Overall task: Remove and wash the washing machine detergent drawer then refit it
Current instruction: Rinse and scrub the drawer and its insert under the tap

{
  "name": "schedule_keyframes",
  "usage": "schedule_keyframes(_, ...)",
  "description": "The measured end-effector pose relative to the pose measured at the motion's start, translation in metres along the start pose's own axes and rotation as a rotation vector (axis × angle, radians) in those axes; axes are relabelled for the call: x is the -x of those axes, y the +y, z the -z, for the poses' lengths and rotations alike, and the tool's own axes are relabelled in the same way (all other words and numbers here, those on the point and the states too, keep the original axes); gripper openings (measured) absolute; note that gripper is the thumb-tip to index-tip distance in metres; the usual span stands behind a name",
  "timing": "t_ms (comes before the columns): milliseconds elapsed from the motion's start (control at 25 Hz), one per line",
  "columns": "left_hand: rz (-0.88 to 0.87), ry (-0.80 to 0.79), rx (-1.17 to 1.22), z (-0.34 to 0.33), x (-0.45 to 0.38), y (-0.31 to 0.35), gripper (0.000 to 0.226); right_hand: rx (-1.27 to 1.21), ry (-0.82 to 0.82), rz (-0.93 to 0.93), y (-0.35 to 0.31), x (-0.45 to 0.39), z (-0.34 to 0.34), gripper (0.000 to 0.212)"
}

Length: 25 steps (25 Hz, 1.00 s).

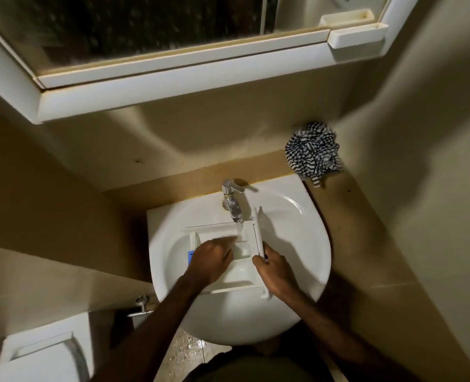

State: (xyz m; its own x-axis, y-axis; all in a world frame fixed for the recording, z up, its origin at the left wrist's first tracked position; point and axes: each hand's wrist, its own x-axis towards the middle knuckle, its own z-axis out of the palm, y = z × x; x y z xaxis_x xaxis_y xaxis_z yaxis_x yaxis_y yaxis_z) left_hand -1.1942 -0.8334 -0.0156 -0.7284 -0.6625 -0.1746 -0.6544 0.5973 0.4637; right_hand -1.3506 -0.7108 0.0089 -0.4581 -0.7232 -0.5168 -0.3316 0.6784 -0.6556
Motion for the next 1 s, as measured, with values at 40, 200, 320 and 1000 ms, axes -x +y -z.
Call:
schedule_keyframes(40,-0.013,-0.055,0.007,0.001,-0.007,0.001,0.046,-0.003,0.002,0.004,0.001,0.001,-0.003,0.027)
schedule_keyframes(200,-0.049,-0.072,0.075,-0.005,-0.014,0.003,0.050,-0.019,0.016,0.000,0.002,0.002,-0.008,0.042)
schedule_keyframes(320,-0.027,0.002,0.126,-0.009,-0.008,0.000,0.047,-0.031,0.029,0.008,0.003,0.004,-0.013,0.049)
schedule_keyframes(1000,0.137,0.127,0.050,-0.018,-0.005,0.051,0.014,-0.165,0.061,0.010,0.018,-0.008,-0.027,0.063)
